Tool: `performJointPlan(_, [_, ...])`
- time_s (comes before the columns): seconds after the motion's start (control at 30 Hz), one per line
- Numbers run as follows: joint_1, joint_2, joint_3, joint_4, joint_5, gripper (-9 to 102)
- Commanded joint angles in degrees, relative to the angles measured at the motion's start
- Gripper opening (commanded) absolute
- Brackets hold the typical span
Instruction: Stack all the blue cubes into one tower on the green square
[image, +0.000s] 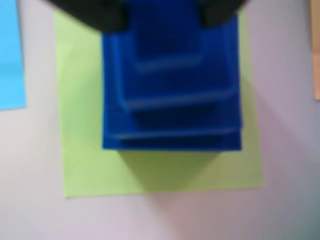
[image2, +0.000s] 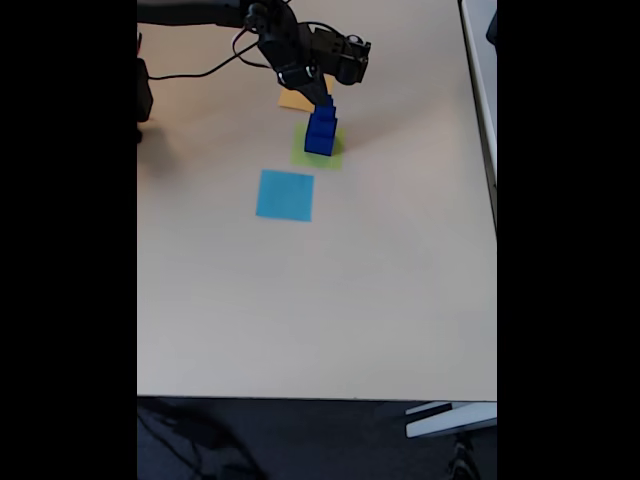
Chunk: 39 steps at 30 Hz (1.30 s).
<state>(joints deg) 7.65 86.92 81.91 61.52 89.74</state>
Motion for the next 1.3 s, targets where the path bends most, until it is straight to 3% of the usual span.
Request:
performJointPlan(0.0, [-0.09, 1.14, -0.26, -1.14, -0.26, 1])
performJointPlan(1.27, [-0.62, 1.67, 1.32, -2.81, -0.35, 2])
